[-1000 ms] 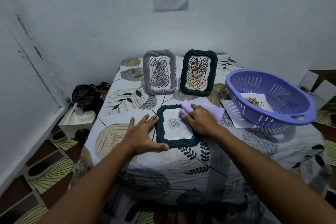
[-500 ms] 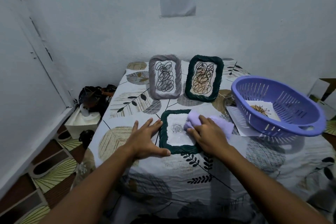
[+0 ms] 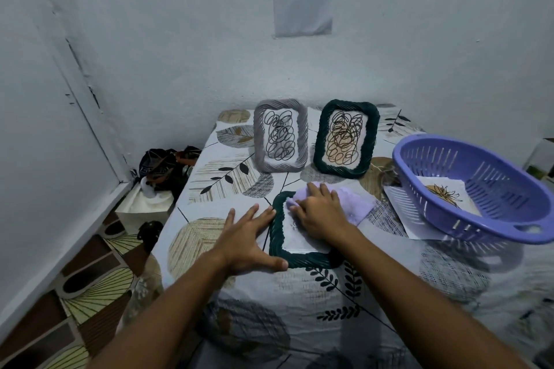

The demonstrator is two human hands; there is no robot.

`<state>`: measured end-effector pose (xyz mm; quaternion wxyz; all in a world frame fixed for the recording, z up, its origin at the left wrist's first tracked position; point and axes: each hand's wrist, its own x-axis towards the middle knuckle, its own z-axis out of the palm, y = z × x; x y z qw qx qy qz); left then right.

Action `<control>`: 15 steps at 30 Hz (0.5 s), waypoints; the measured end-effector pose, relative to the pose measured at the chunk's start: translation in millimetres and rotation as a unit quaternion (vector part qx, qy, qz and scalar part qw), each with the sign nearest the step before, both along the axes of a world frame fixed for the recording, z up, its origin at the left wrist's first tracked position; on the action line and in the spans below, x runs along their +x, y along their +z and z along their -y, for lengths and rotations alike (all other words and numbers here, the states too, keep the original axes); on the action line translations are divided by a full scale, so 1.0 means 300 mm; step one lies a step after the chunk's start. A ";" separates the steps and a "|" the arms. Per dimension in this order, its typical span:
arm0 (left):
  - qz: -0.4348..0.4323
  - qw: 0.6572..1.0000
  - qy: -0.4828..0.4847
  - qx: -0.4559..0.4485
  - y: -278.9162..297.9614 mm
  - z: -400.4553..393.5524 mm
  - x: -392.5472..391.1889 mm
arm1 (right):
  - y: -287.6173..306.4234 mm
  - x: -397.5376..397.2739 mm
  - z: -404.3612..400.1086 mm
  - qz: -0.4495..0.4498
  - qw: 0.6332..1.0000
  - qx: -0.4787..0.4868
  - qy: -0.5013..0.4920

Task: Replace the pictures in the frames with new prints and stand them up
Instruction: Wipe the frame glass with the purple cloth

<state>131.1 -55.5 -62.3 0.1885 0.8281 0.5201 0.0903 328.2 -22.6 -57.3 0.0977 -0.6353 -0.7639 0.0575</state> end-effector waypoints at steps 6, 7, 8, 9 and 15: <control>-0.013 1.000 0.001 0.006 -0.003 -0.002 0.001 | 0.033 0.080 0.081 0.019 0.999 -0.038 0.024; -0.012 1.000 0.000 0.005 -0.005 -0.003 0.001 | 0.033 0.103 0.092 0.026 0.999 -0.034 0.016; -0.009 1.000 -0.003 0.004 -0.008 -0.005 0.001 | 0.032 0.123 0.097 0.030 0.999 -0.028 0.005; -0.008 1.000 -0.006 0.003 -0.009 -0.006 -0.001 | 0.032 0.138 0.098 0.031 0.999 -0.023 -0.006; -0.012 1.000 -0.001 -0.002 0.009 0.005 0.003 | 0.021 0.089 0.025 0.013 0.999 -0.029 -0.013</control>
